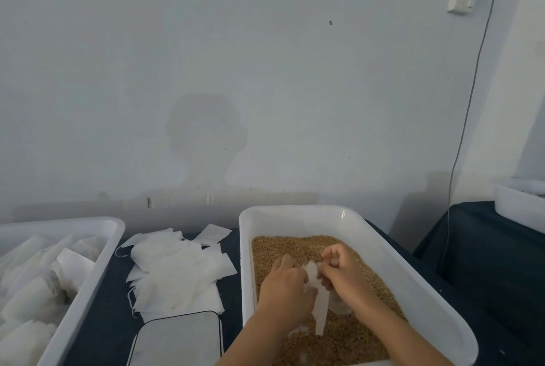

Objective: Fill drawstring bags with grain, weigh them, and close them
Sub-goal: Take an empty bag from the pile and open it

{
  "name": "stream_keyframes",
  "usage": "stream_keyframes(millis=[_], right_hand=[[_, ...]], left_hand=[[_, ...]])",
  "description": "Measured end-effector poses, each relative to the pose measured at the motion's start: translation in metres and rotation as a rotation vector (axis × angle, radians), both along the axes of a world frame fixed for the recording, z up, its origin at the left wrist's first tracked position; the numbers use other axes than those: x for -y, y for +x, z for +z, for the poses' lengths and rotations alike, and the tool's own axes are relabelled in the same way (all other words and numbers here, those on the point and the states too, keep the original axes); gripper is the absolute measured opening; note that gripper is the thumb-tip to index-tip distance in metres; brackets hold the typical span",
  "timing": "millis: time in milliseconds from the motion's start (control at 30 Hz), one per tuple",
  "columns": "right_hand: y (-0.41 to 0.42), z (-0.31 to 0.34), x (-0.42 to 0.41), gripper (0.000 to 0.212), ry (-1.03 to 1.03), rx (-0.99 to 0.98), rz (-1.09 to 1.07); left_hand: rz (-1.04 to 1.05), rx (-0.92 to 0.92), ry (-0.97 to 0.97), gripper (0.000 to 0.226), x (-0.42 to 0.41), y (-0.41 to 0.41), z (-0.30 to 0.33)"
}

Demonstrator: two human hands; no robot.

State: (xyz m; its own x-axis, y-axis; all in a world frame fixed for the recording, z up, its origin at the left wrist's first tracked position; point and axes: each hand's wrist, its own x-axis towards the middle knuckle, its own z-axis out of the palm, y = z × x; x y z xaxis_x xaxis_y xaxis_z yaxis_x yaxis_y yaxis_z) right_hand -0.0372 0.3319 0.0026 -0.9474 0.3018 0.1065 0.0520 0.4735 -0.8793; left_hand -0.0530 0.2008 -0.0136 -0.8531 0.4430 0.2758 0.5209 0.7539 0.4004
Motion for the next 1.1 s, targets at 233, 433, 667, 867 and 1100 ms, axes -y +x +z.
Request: stream_keyframes(millis=[233, 433, 667, 867, 1100], right_hand=[[0.006, -0.006, -0.016, 0.052, 0.813, 0.438, -0.162], [0.004, -0.007, -0.018, 0.036, 0.888, 0.586, -0.137], [0.017, 0.001, -0.015, 0.062, 0.941, 0.653, -0.045], [0.018, 0.01, -0.013, 0.023, 1.073, 0.58, -0.039], [0.007, 0.044, -0.015, 0.03, 1.242, 0.533, -0.114]], left_hand=[[0.025, -0.18, 0.031, 0.017, 0.003, 0.002, 0.006], [-0.044, -0.059, -0.068, 0.015, 0.002, 0.005, 0.012], [-0.019, 0.198, -0.308, 0.034, 0.001, 0.003, 0.006], [-0.049, 0.285, -0.339, 0.032, 0.003, 0.006, 0.009], [-0.041, 0.303, -0.334, 0.027, 0.003, 0.002, 0.01]])
